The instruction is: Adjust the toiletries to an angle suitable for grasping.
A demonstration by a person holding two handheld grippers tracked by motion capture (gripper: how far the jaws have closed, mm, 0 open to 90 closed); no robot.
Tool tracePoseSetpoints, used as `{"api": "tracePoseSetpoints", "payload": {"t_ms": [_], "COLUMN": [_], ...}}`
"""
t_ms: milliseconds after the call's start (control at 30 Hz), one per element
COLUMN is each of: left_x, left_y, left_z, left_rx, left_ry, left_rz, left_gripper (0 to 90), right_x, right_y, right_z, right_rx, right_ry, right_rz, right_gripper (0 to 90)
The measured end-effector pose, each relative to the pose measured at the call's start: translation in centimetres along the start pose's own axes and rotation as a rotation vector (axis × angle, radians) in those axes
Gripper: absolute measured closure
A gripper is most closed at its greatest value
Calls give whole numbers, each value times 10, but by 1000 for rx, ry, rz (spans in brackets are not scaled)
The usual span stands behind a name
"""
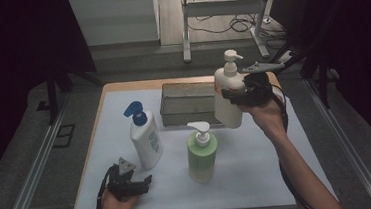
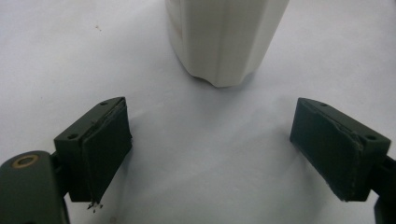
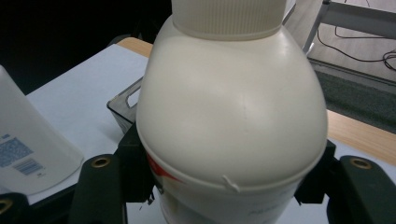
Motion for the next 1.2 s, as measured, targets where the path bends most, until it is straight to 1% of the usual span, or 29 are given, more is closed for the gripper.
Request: {"api": "tracePoseSetpoints", "payload": {"t_ms": [400, 833, 1200], "left_x": [0, 0, 0], "left_y": [0, 0, 0], "left_z": [0, 0, 0], "left_rx": [1, 0, -1], "left_ry": [0, 0, 0], "left_rz": [1, 1, 0], "left_gripper": [120, 120, 120], "right_x": [20, 37, 52], "right_y": [-19, -49, -71], "right_z": [-2, -6, -6], "right_rx": [-9, -18, -28], "right_ry": [-11, -30, -30], "right_rz": [11, 27, 43], "right_gripper": [376, 376, 376]}}
Point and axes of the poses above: each handheld gripper's, and its own axes: y roughly backward along the jaws, x roughly out of its top, z roughly to its right, the point moved 10 cm from there along -y, roughly forward along the jaws, and after that the axes turned 15 degrees about -z, right-handed, at the moved point
